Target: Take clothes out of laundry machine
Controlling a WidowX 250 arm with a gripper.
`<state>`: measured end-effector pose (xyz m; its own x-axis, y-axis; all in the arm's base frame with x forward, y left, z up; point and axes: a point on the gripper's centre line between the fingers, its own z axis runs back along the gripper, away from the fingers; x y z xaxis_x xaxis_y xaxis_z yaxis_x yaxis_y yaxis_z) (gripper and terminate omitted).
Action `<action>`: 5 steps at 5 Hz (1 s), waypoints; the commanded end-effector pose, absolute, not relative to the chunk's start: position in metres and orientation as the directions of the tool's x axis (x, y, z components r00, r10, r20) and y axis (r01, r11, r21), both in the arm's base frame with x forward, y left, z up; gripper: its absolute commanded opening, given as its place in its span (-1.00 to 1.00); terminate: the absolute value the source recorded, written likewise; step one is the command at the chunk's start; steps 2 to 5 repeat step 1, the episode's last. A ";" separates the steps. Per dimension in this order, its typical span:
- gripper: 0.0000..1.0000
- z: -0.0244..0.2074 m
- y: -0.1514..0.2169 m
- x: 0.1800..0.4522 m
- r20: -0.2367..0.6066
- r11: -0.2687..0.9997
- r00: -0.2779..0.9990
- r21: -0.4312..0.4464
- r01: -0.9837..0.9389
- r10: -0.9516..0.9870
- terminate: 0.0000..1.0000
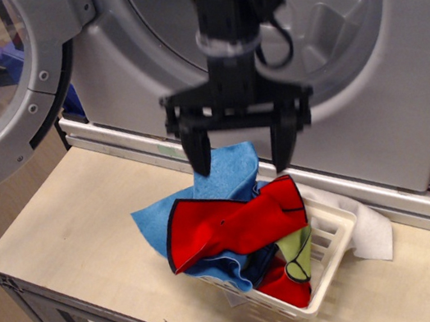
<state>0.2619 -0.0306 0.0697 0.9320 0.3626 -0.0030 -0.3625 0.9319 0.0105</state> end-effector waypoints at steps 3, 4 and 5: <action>1.00 0.098 -0.037 0.282 0.051 0.933 0.931 -0.019 -0.360 0.361 1.00; 1.00 0.098 -0.037 0.282 0.051 0.933 0.931 -0.019 -0.360 0.361 1.00; 1.00 0.098 -0.037 0.282 0.051 0.933 0.931 -0.019 -0.360 0.361 1.00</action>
